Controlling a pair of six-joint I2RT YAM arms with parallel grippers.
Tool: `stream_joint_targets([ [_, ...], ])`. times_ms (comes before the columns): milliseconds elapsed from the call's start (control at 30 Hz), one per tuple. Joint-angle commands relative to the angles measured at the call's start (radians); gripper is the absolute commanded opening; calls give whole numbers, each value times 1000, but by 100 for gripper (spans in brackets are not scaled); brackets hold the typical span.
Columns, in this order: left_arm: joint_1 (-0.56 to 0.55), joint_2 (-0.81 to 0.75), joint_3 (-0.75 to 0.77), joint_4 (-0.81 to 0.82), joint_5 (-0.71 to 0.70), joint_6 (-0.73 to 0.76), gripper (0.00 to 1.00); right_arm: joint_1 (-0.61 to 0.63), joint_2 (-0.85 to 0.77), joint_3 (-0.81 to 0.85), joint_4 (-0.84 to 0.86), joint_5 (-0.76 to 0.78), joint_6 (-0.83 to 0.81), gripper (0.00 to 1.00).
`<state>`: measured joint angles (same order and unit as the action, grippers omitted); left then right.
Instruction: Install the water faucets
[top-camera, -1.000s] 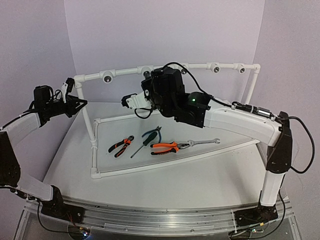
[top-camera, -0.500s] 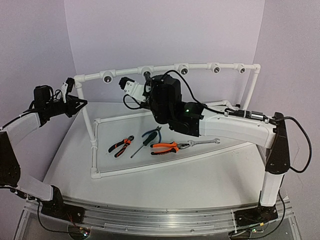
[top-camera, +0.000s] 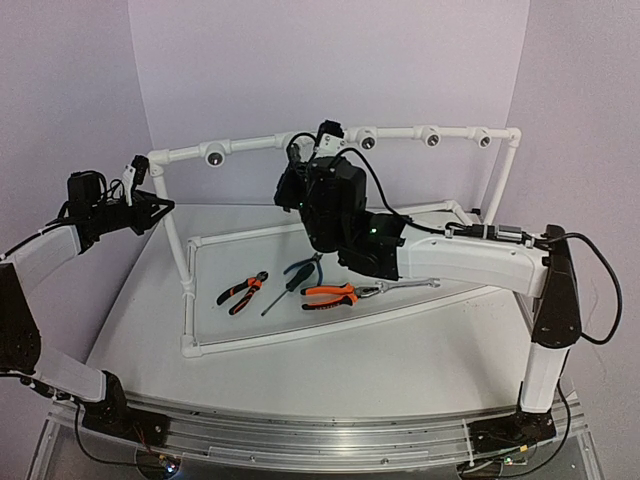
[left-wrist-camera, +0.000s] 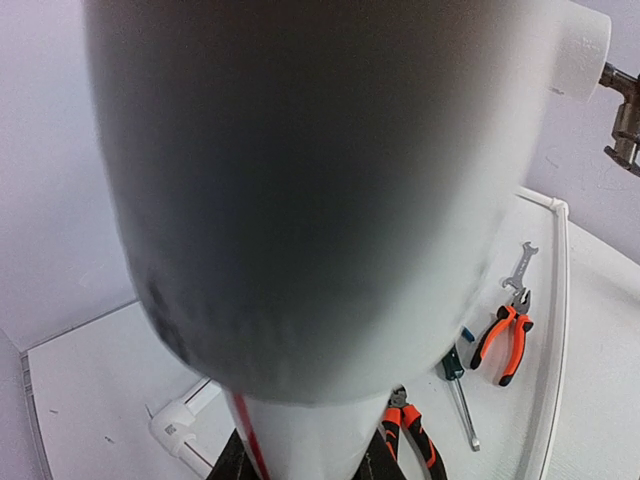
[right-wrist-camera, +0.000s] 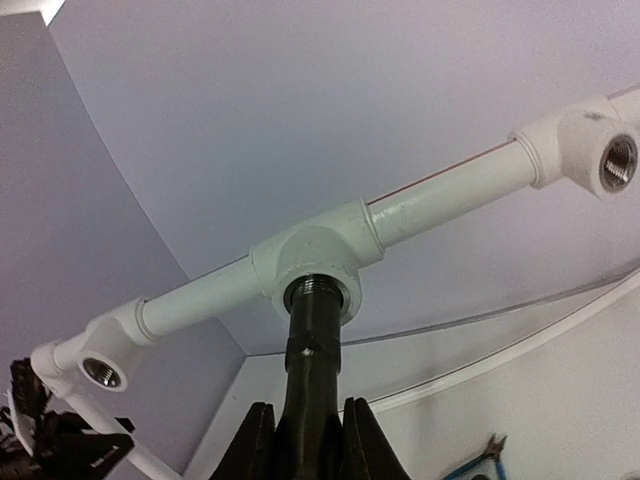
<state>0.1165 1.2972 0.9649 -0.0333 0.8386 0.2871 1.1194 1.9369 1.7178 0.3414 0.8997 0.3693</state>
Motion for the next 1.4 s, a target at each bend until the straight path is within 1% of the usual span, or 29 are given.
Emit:
stream_joint_targets([
  [0, -29, 8, 26, -79, -8, 15, 0, 12, 19, -21, 14, -64, 580, 0],
  [67, -29, 8, 25, -74, -6, 12, 0, 11, 18, -37, 18, -74, 740, 0],
  [200, -30, 8, 20, -69, -5, 9, 0, 11, 17, -69, 71, -105, 956, 0],
  [433, -31, 5, 11, -64, -3, 7, 0, 13, 1, -132, 181, -129, 1153, 0],
  [567, -31, 2, 7, -61, -1, 5, 0, 13, -7, -166, 211, -128, 1209, 1],
  [600, -31, 2, 7, -60, -2, 5, 0, 14, -9, -172, 215, -132, 1210, 6],
  [633, -31, 3, 7, -60, -3, 6, 0, 14, -13, -177, 226, -137, 1207, 19],
  [767, -32, 3, 5, -63, -6, 11, 0, 13, -38, -211, 316, -159, 1134, 63],
  [800, -32, 3, 4, -63, -7, 12, 0, 13, -49, -223, 349, -168, 1101, 81],
  [833, -32, 3, 4, -64, -8, 12, 0, 13, -64, -237, 382, -178, 1068, 91],
  [867, -31, 2, 3, -65, -9, 12, 0, 14, -79, -252, 414, -189, 1034, 98],
  [933, -31, 3, 1, -66, -9, 12, 0, 16, -120, -285, 457, -205, 965, 98],
  [1067, -32, 4, 3, -68, -12, 12, 0, 25, -204, -357, 476, -258, 858, 98],
  [1200, -32, 4, 3, -68, -15, 12, 0, 37, -317, -489, 470, -289, 717, 98],
  [1267, -32, 5, 2, -67, -14, 14, 0, 49, -403, -574, 420, -241, 606, 98],
  [1333, -32, 4, 0, -66, -12, 14, 0, 63, -467, -604, 323, -196, 449, 98],
  [1367, -32, 3, 0, -65, -11, 14, 0, 66, -494, -585, 246, -187, 318, 98],
])
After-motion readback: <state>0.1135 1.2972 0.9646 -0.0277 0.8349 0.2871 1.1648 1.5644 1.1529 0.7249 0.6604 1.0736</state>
